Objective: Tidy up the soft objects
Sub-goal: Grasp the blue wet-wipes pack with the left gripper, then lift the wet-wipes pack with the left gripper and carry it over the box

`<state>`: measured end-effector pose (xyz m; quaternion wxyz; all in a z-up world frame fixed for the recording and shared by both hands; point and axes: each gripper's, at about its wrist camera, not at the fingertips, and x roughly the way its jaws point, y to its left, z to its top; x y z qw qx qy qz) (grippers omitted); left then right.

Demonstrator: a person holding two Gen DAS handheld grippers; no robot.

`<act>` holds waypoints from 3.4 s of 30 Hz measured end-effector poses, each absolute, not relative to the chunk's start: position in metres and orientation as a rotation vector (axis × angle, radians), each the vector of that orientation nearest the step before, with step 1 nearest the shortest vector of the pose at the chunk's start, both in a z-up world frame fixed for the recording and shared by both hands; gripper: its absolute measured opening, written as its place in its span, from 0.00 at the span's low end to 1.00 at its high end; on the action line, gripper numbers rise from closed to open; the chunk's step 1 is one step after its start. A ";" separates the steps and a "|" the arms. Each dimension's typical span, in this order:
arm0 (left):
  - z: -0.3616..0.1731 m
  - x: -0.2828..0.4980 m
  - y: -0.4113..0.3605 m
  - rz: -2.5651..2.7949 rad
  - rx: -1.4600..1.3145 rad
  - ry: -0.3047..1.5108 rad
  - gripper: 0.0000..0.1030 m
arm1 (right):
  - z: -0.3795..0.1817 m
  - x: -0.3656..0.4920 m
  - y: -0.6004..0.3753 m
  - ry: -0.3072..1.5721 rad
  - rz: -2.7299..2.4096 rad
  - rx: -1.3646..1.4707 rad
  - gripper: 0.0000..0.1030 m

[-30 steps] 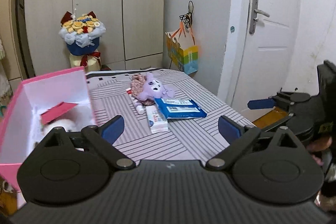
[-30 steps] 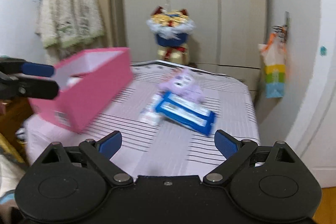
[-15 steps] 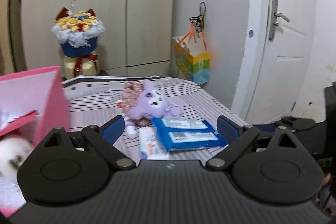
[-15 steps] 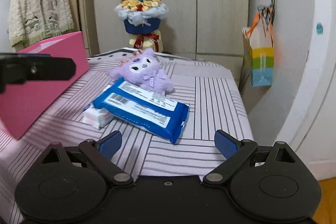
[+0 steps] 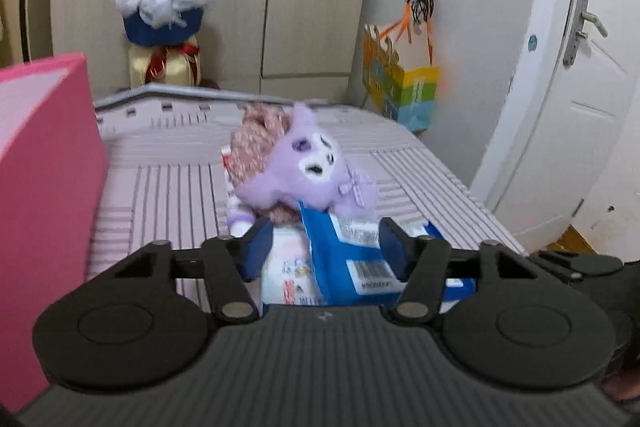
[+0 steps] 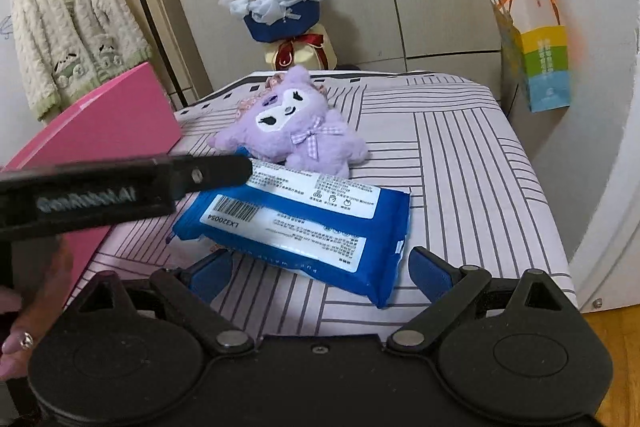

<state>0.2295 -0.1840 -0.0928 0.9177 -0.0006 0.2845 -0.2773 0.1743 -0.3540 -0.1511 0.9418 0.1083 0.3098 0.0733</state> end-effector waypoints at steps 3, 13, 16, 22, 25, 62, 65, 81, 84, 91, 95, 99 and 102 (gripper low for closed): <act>-0.099 0.233 -0.183 -0.581 -0.028 0.653 0.46 | -0.150 0.176 -0.355 0.635 0.161 0.219 0.95; -0.103 0.222 -0.192 -0.593 -0.010 0.639 0.27 | -0.150 0.175 -0.352 0.627 0.204 0.238 0.86; -0.104 0.218 -0.195 -0.575 -0.006 0.624 0.26 | -0.150 0.173 -0.352 0.614 0.179 0.254 0.77; -0.099 0.211 -0.192 -0.585 0.000 0.630 0.26 | -0.148 0.163 -0.342 0.587 0.151 0.249 0.75; -0.095 0.204 -0.190 -0.595 0.001 0.632 0.28 | -0.146 0.158 -0.342 0.573 0.170 0.271 0.78; -0.032 0.094 -0.127 -0.757 -0.056 0.682 0.40 | -0.074 0.030 -0.274 0.561 0.117 0.046 0.87; -0.020 0.090 -0.120 -0.769 -0.056 0.677 0.40 | -0.060 0.024 -0.269 0.550 0.116 0.031 0.87; 0.042 0.081 -0.036 -0.649 -0.044 0.475 0.41 | -0.005 0.046 -0.212 0.436 0.306 0.021 0.87; 0.046 0.084 -0.021 -0.594 -0.036 0.450 0.41 | -0.003 0.060 -0.194 0.439 0.358 0.002 0.87; 0.042 0.112 0.019 -0.478 -0.091 0.455 0.41 | -0.006 0.103 -0.156 0.430 0.446 -0.016 0.87; 0.034 0.132 0.036 -0.435 -0.098 0.482 0.42 | -0.013 0.130 -0.139 0.424 0.487 -0.022 0.87; 0.029 0.156 0.047 -0.416 -0.076 0.506 0.44 | -0.019 0.158 -0.129 0.445 0.543 0.000 0.87; 0.025 0.175 0.054 -0.402 -0.078 0.522 0.44 | -0.024 0.179 -0.125 0.467 0.578 0.015 0.87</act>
